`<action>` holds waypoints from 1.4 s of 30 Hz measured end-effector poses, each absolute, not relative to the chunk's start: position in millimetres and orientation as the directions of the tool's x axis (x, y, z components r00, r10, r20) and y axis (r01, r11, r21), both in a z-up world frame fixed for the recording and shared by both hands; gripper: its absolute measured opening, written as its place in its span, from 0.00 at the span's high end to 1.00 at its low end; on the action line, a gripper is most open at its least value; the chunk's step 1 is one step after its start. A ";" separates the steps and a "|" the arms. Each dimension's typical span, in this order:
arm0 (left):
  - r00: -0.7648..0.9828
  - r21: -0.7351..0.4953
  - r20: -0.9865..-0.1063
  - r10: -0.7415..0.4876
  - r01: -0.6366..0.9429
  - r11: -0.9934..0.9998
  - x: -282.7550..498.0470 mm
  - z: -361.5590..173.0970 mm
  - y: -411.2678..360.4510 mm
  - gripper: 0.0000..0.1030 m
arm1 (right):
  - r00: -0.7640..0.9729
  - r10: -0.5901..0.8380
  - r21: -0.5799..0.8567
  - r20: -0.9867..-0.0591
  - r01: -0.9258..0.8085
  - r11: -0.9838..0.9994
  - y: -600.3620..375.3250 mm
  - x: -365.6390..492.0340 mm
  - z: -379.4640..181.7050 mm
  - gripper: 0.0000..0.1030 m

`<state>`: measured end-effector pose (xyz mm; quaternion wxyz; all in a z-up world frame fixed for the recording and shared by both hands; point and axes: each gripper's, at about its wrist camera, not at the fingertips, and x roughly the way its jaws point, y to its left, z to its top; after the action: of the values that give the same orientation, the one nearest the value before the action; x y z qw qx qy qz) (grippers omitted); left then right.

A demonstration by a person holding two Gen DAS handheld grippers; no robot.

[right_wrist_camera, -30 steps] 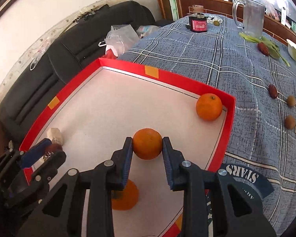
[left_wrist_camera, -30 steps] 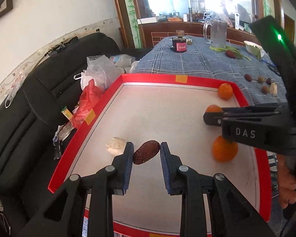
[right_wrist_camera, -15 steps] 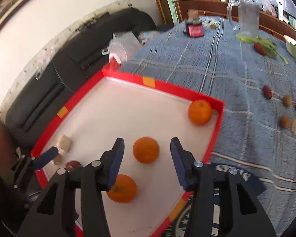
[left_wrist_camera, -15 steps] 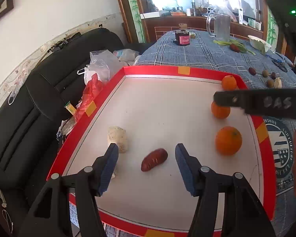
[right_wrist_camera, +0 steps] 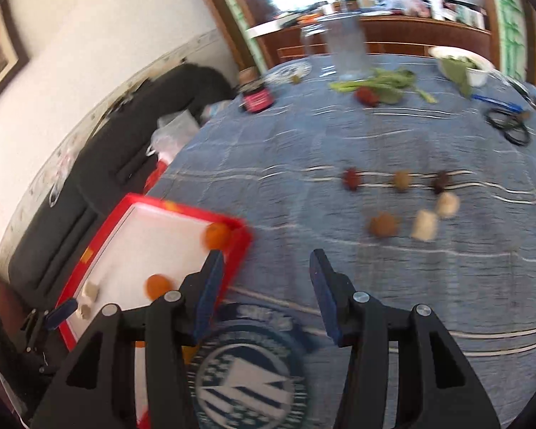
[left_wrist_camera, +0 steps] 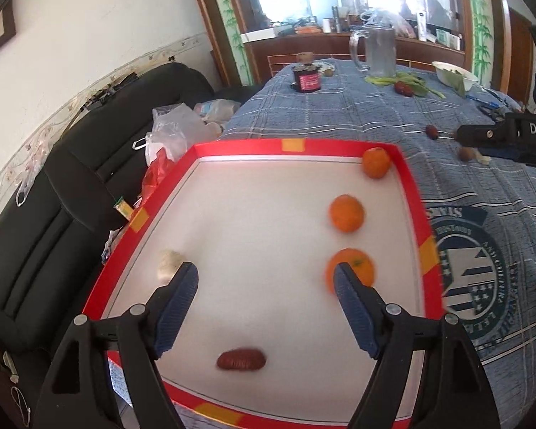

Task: Organize fruits
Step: 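Move both open tools back over the remaining fruits, then grasp a cream cube with the right tool while the left tool grasps a brown round fruit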

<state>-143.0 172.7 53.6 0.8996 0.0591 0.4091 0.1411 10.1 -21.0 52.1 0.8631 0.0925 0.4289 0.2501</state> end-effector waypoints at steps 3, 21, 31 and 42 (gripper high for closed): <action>0.628 0.242 -0.716 0.305 -0.186 0.952 -138.1 56.8 158.8 0.24 | 0.529 0.504 0.407 -0.683 -0.297 0.864 -55.8 21.2 49.1 0.49; 0.639 0.264 -0.742 0.202 0.002 0.964 -80.2 46.5 52.1 0.22 | 0.456 0.575 0.625 -0.679 -0.051 0.779 -138.7 66.5 6.5 0.49; 0.630 0.224 -0.759 0.164 0.017 0.974 -61.9 43.9 49.9 0.22 | 0.501 0.507 0.553 -0.702 -0.064 0.830 -113.4 78.4 -0.4 0.61; 0.629 0.196 -0.767 0.127 0.041 0.980 -32.9 48.6 43.6 0.22 | 0.528 0.500 0.586 -0.686 -0.006 0.810 -136.6 84.4 0.1 0.78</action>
<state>-32.9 43.6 48.6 0.8971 0.0976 0.4302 0.0242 84.4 -136.6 0.1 0.8320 0.2675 0.4615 0.1523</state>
